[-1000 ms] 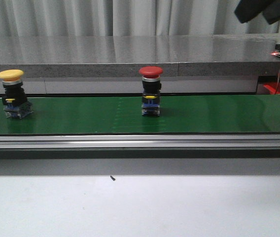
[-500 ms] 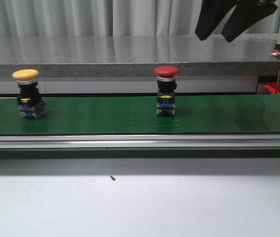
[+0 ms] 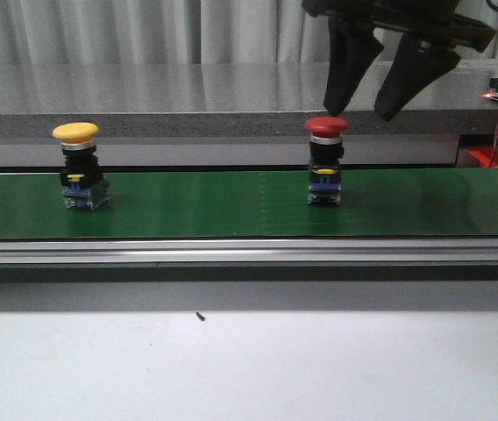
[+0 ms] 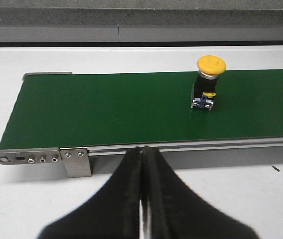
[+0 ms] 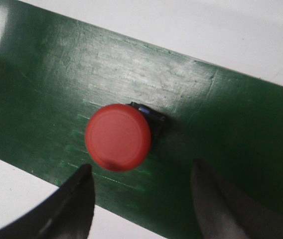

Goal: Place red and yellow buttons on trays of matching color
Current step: 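Lower the right gripper onto the red button at the belt's end and grasp, then carry the red button into the red tray and open the right gripper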

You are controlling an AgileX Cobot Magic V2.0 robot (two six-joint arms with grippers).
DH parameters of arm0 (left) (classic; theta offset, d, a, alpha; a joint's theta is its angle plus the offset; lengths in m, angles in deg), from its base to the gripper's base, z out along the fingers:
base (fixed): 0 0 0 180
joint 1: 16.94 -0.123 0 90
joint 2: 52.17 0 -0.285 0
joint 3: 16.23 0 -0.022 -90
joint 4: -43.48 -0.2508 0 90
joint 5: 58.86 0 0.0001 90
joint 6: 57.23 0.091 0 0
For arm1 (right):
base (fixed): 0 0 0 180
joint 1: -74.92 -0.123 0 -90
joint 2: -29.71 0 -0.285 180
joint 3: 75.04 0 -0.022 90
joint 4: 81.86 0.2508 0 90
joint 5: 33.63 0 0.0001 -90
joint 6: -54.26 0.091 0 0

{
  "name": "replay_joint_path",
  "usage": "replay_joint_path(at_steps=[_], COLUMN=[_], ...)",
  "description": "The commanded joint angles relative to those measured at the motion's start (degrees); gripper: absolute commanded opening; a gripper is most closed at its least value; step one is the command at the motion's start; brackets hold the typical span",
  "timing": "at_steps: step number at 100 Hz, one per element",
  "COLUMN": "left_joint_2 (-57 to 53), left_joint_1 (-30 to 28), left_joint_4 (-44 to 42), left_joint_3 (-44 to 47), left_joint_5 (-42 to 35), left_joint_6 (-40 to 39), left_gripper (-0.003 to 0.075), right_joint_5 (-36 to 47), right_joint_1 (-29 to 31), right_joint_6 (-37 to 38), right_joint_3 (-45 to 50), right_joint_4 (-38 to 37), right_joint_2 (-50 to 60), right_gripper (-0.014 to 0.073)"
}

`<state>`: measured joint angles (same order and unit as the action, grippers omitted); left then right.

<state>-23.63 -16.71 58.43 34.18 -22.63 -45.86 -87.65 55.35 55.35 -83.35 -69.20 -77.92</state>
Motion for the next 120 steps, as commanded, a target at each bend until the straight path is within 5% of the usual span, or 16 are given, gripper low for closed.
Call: replay_joint_path(at_steps=[1, 38, 61, 84, 120], left_joint_2=[0.33, 0.33, 0.33, 0.33, 0.33], left_joint_1=[0.55, 0.55, 0.55, 0.55, 0.55], left_joint_4=[1.11, 1.11, 1.11, 1.11, 1.11], left_joint_3=[-1.51, -1.51, -1.51, -1.51, -1.51], left_joint_5=[-3.67, -3.76, -3.76, -3.76, -3.76], left_joint_6=[0.0, 0.0, 0.0, 0.0, 0.0], left_gripper=[-0.002, -0.002, -0.002, -0.002, -0.002], right_joint_5=[1.61, 5.21, 5.56, 5.74, 4.72], right_joint_1=[-0.11, -0.04, 0.25, 1.11, 15.66], right_joint_6=[0.56, 0.56, 0.56, 0.56, 0.45], right_joint_3=[-1.99, -1.99, -1.99, -1.99, -1.99], right_joint_4=[0.96, 2.05, 1.94, 0.82, -4.85], right_joint_2=[1.15, -2.83, -2.93, -1.17, 6.19], right_gripper=[0.0433, 0.0429, 0.0196, 0.018, 0.018])
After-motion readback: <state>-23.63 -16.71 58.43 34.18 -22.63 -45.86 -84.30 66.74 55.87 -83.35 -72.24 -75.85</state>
